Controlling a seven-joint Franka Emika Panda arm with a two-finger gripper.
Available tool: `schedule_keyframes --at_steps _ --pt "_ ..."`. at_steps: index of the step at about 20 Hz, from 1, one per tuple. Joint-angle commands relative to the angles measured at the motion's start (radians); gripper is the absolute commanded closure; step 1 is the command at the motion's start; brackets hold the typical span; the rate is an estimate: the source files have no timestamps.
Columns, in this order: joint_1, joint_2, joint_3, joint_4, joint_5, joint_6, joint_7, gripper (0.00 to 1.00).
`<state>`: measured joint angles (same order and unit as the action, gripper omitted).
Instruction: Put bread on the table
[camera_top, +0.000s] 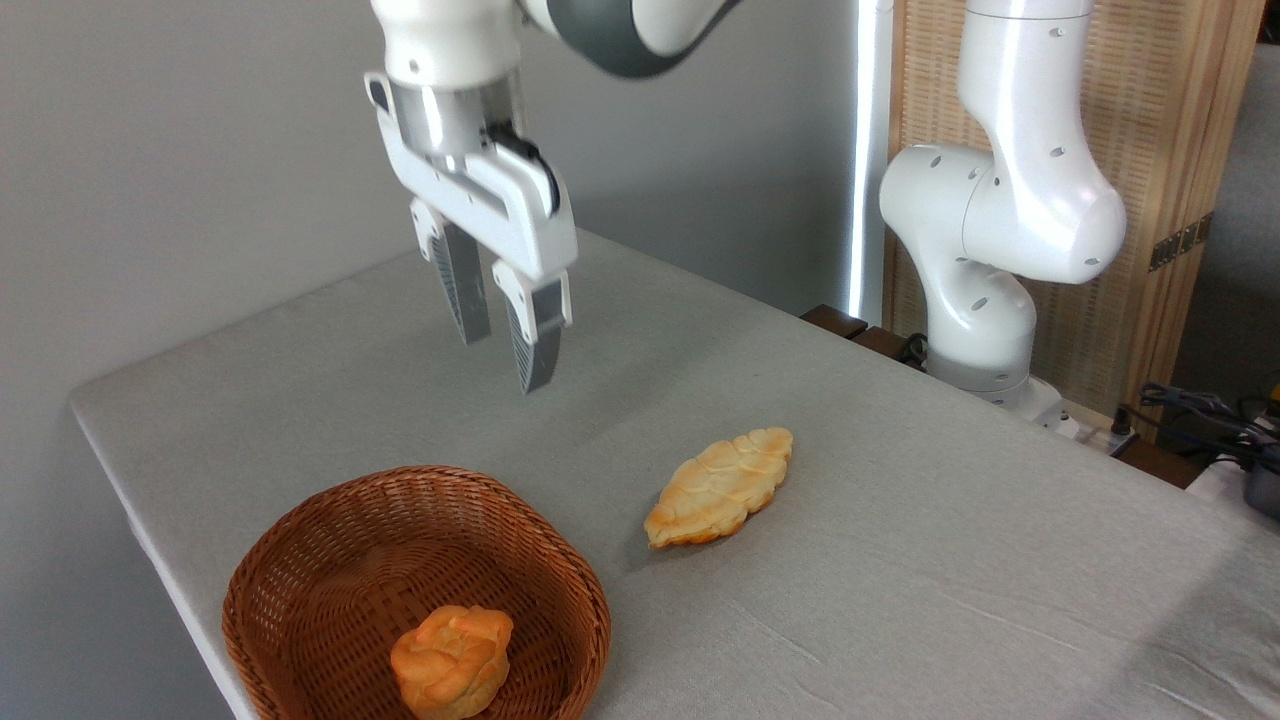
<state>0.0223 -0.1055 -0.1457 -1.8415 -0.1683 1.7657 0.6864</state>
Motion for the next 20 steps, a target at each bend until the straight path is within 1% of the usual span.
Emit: schedule_keyframes --at_steps 1,2,3,4,6,9,13,15,16,20 --pt "-0.004 0.055 0.05 0.175 -0.005 -0.152 -0.013 0.0" --pt "-0.004 0.061 0.051 0.191 0.033 -0.17 -0.013 0.0" --pt "-0.004 0.061 0.04 0.194 0.082 -0.173 -0.016 0.0" --pt "-0.004 0.061 0.031 0.196 0.111 -0.172 -0.033 0.0" --pt "-0.004 0.064 0.023 0.196 0.118 -0.172 -0.086 0.0" --pt "-0.004 0.064 0.031 0.196 0.119 -0.173 -0.076 0.0" --pt "-0.004 0.07 0.037 0.229 0.118 -0.173 -0.076 0.0" --pt "-0.019 0.072 0.089 0.241 0.113 -0.173 -0.074 0.0" --pt "-0.027 0.073 0.104 0.251 0.11 -0.172 -0.074 0.0" --pt "-0.053 0.089 0.11 0.269 0.121 -0.172 -0.068 0.0"
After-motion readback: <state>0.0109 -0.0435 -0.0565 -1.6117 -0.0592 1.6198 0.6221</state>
